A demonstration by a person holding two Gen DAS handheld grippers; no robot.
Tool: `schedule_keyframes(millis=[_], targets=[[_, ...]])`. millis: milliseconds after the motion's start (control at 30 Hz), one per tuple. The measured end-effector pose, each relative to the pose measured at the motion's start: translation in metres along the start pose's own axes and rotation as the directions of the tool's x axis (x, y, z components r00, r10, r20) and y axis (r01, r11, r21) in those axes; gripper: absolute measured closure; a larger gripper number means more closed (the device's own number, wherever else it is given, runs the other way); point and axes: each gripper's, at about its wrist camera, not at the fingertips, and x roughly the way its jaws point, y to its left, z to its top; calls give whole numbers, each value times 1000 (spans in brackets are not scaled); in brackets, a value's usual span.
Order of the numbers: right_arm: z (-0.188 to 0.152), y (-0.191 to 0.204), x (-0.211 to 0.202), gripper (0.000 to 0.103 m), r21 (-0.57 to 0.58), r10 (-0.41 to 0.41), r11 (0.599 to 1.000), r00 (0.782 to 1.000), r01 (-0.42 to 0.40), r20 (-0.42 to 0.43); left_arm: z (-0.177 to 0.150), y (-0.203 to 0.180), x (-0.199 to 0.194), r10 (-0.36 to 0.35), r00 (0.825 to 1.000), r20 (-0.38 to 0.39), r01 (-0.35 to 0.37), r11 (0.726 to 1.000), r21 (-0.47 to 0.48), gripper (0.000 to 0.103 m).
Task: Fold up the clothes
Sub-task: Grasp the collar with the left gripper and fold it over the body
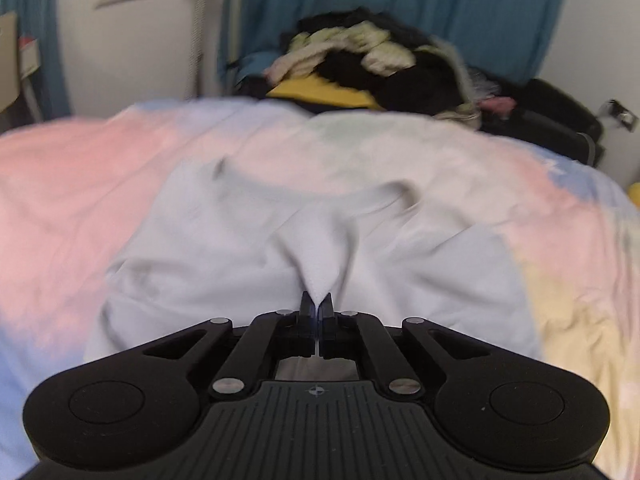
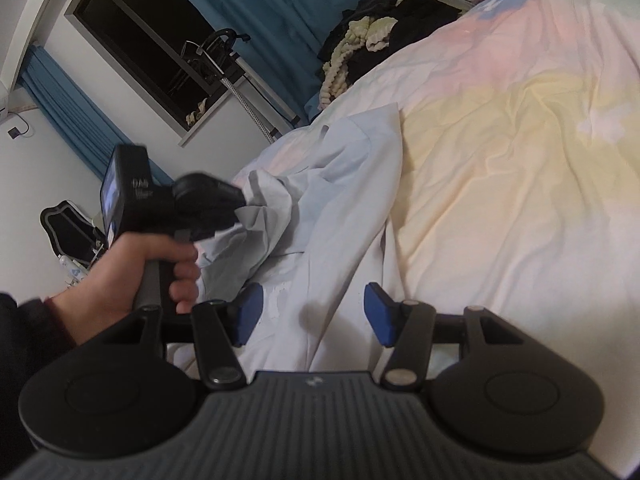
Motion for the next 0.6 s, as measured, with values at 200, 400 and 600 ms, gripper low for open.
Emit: schedule_keyframes(millis=[200,400,600], targets=[[-3,2,8,46,-34,-4,999,1000,3,-13,-3,-19,23,22,999,-29,-20,998,67,101],[-6,2,14,46,-91,-21,996,1000,20,-7,-16,1,34,-56,997,-51,55,998,-13,71],[-5,6,15,46,-123,-11,992,1000,12,7,-26,12,-27,-148,989,4,148,989,-9,34]])
